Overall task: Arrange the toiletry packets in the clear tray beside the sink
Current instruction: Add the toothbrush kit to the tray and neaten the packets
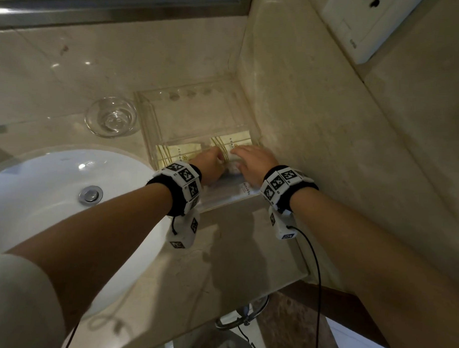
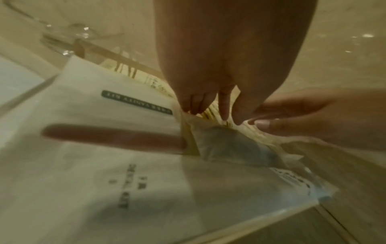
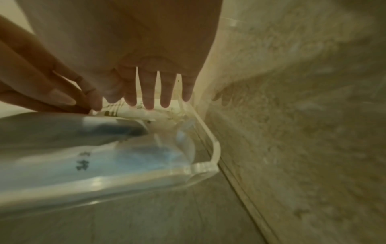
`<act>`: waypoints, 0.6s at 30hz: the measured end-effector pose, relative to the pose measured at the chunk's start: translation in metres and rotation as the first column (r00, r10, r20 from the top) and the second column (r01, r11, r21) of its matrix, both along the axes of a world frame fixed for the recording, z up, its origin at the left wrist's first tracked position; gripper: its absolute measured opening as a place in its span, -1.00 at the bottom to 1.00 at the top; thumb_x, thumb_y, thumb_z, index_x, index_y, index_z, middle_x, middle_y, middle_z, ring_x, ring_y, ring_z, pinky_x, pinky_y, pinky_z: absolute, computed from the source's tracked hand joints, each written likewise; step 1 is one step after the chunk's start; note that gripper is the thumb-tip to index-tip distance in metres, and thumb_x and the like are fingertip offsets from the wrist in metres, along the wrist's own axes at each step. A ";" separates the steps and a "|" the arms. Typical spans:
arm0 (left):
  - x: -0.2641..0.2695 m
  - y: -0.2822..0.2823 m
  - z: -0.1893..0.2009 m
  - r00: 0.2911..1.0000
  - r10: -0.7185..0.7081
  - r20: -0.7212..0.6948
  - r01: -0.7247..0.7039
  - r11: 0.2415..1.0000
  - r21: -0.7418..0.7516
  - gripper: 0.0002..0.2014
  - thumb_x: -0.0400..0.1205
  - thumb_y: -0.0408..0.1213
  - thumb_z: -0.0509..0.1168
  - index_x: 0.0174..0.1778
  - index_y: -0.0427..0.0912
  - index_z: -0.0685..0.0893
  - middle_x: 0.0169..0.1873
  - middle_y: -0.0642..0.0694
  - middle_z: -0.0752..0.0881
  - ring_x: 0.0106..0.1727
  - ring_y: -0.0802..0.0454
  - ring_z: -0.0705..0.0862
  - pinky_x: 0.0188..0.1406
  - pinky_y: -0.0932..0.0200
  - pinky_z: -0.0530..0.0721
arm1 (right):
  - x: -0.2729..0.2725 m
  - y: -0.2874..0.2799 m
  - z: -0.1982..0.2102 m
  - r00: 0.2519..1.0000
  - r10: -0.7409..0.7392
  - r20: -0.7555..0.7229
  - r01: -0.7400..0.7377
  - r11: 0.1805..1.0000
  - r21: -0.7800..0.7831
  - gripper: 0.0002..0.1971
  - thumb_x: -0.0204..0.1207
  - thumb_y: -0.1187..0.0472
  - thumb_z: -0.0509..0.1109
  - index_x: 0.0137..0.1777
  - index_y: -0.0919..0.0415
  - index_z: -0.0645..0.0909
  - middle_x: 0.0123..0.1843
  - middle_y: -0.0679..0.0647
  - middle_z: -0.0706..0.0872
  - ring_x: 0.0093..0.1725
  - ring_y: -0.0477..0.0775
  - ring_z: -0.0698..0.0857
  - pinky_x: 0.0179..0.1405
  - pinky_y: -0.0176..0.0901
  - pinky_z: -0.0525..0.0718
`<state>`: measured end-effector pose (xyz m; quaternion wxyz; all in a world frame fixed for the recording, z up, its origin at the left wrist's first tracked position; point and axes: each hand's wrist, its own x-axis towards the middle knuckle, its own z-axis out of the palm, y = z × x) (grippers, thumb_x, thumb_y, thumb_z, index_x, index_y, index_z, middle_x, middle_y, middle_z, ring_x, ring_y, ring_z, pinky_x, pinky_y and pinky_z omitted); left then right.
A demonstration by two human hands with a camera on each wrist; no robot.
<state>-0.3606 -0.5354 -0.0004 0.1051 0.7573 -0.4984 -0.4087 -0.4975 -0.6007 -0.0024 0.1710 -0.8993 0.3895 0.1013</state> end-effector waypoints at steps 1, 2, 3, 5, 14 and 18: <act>0.000 0.000 -0.001 1.000 -0.009 0.013 0.009 1.000 0.001 -0.71 0.62 -0.26 0.19 0.26 -0.19 0.48 0.21 -0.25 0.62 0.14 -0.22 0.63 -0.11 0.15 0.46 | 0.001 -0.001 0.001 1.000 0.001 -0.003 -0.001 1.000 -0.010 -0.58 0.66 0.19 0.19 0.51 0.10 0.39 0.53 0.04 0.47 0.52 0.10 0.41 0.54 0.06 0.33; 0.000 -0.001 -0.001 1.000 -0.015 0.019 0.015 1.000 0.003 -0.70 0.62 -0.24 0.20 0.27 -0.19 0.48 0.22 -0.25 0.62 0.16 -0.21 0.62 -0.09 0.15 0.44 | 0.002 -0.002 0.002 1.000 0.001 -0.009 -0.001 1.000 -0.016 -0.59 0.65 0.19 0.19 0.50 0.11 0.40 0.52 0.05 0.48 0.51 0.10 0.42 0.53 0.05 0.34; 0.000 -0.001 -0.001 1.000 -0.017 0.019 0.017 1.000 0.003 -0.69 0.62 -0.24 0.21 0.27 -0.19 0.48 0.22 -0.25 0.61 0.17 -0.21 0.61 -0.07 0.15 0.44 | 0.003 -0.003 0.003 1.000 0.003 -0.017 -0.003 1.000 -0.021 -0.59 0.65 0.18 0.19 0.50 0.11 0.40 0.51 0.05 0.49 0.51 0.10 0.42 0.52 0.05 0.34; 0.002 -0.002 -0.001 1.000 -0.010 0.017 0.010 1.000 0.001 -0.67 0.63 -0.24 0.22 0.31 -0.19 0.48 0.24 -0.25 0.61 0.18 -0.21 0.61 -0.06 0.14 0.46 | 0.004 -0.004 0.003 0.999 0.009 -0.043 -0.010 1.000 -0.025 -0.58 0.65 0.17 0.19 0.52 0.10 0.38 0.52 0.05 0.48 0.50 0.10 0.42 0.52 0.05 0.34; 0.013 0.014 0.003 0.998 -0.025 0.049 0.028 0.997 -0.073 -0.64 0.66 -0.28 0.15 0.39 -0.14 0.52 0.36 -0.22 0.58 0.35 -0.19 0.56 0.29 0.12 0.48 | 0.007 -0.002 0.005 1.000 -0.014 -0.017 0.013 0.999 -0.042 -0.63 0.64 0.21 0.16 0.44 0.13 0.46 0.46 0.06 0.52 0.44 0.11 0.46 0.44 0.04 0.42; 0.030 0.025 0.007 0.993 -0.071 0.093 0.078 0.994 -0.073 -0.62 0.64 -0.34 0.08 0.38 -0.13 0.54 0.42 -0.20 0.55 0.41 -0.19 0.51 0.35 0.14 0.43 | 0.011 0.003 0.009 0.994 -0.042 0.105 0.048 0.998 -0.049 -0.71 0.63 0.22 0.18 0.29 0.20 0.58 0.32 0.09 0.60 0.34 0.12 0.51 0.35 0.00 0.49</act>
